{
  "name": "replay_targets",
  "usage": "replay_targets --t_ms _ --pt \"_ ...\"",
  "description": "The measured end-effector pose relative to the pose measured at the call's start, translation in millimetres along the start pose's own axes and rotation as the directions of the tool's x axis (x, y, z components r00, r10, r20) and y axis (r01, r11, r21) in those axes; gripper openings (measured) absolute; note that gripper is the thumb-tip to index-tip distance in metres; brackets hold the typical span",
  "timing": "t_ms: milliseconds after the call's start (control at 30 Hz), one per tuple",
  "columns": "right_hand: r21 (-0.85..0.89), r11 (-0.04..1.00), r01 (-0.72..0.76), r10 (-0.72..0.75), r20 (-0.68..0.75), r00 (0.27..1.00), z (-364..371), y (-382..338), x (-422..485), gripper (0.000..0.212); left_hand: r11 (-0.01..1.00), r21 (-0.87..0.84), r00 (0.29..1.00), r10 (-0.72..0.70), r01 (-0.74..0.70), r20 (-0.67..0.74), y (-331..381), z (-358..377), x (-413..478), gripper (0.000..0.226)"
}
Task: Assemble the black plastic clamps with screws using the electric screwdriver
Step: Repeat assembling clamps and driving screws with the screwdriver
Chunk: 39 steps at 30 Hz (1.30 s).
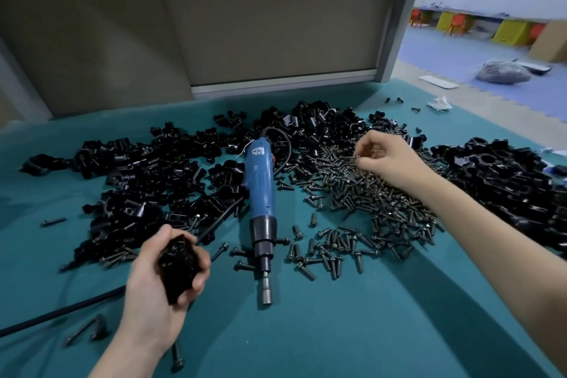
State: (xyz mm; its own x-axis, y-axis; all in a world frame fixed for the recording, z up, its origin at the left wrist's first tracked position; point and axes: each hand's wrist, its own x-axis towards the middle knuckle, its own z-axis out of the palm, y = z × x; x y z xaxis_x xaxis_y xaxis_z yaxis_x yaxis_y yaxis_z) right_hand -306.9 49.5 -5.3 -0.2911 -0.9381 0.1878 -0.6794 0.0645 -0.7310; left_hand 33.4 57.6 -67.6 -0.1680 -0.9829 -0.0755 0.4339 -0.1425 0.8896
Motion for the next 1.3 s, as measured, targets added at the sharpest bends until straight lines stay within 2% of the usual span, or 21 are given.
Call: replay_targets --t_ms 67,100,167,233,300,400,533,633,733,833,933,1033,1133,1300 --pt "0.285 0.959 0.011 -0.04 0.097 0.994 4.7 -29.8 -16.5 0.018 1.0 0.029 1.0 -0.007 0.007 0.002 1.8 1.7 -0.8 0.033" --pt "0.353 0.935 0.03 -0.1 0.182 0.978 11.2 -46.5 -26.4 0.021 0.999 0.043 1.0 -0.008 0.008 0.006 2.2 2.3 -0.9 0.033" --pt "0.39 0.919 0.067 -0.219 0.36 0.907 33.2 -78.7 -46.1 0.024 0.996 0.086 1.0 -0.01 0.008 0.029 2.9 4.1 -1.4 0.037" --pt "0.349 0.931 0.109 -0.273 0.464 0.843 61.5 -103.9 -60.6 0.022 0.985 0.173 0.998 0.003 -0.013 0.062 4.3 6.9 -2.8 0.033" --pt "0.263 0.94 0.218 -0.32 0.459 0.828 87.4 -121.2 -68.2 0.02 0.959 0.28 0.997 0.021 -0.041 0.073 6.6 8.3 -5.0 0.027" --pt "0.186 0.906 0.379 -0.422 0.397 0.815 107.4 -133.9 -72.8 0.016 0.929 0.367 0.998 0.029 -0.047 0.054 8.3 5.8 -4.8 0.03" --pt "0.136 0.84 0.526 -0.54 0.305 0.784 110.9 -138.2 -76.5 0.014 0.929 0.369 0.999 0.009 -0.02 0.032 10.2 4.3 -1.6 0.041" --pt "0.108 0.81 0.577 -0.582 0.267 0.768 111.0 -136.6 -77.2 0.014 0.925 0.379 0.998 0.005 -0.026 0.057 8.3 4.1 -0.7 0.041" --pt "0.04 0.779 0.625 -0.61 0.277 0.742 112.2 -136.2 -78.9 0.014 0.923 0.386 0.997 -0.017 -0.015 0.079 7.0 2.3 -0.3 0.045" --pt "-0.033 0.722 0.691 -0.634 0.37 0.679 111.4 -139.9 -76.8 0.01 0.925 0.38 0.992 -0.035 -0.014 0.12 6.6 3.8 -2.2 0.048" --pt "-0.003 0.736 0.677 -0.599 0.461 0.654 108.6 -142.8 -68.9 0.011 0.936 0.348 0.989 -0.099 0.055 0.111 7.0 6.0 -3.3 0.05" --pt "0.068 0.776 0.627 -0.581 0.467 0.667 106.5 -143.9 -66.2 0.009 0.96 0.258 0.98 -0.15 0.112 0.132 8.6 4.5 -2.7 0.054" --pt "0.107 0.802 0.587 -0.568 0.442 0.695 108.7 -142.8 -67.1 0.009 0.973 0.193 0.974 -0.157 0.125 0.161 8.9 2.0 -2.7 0.051" --pt "0.218 0.877 0.429 -0.481 0.424 0.767 111.0 -137.6 -68.8 0.01 0.976 0.197 0.983 -0.122 0.093 0.139 4.8 2.2 -1.4 0.054"
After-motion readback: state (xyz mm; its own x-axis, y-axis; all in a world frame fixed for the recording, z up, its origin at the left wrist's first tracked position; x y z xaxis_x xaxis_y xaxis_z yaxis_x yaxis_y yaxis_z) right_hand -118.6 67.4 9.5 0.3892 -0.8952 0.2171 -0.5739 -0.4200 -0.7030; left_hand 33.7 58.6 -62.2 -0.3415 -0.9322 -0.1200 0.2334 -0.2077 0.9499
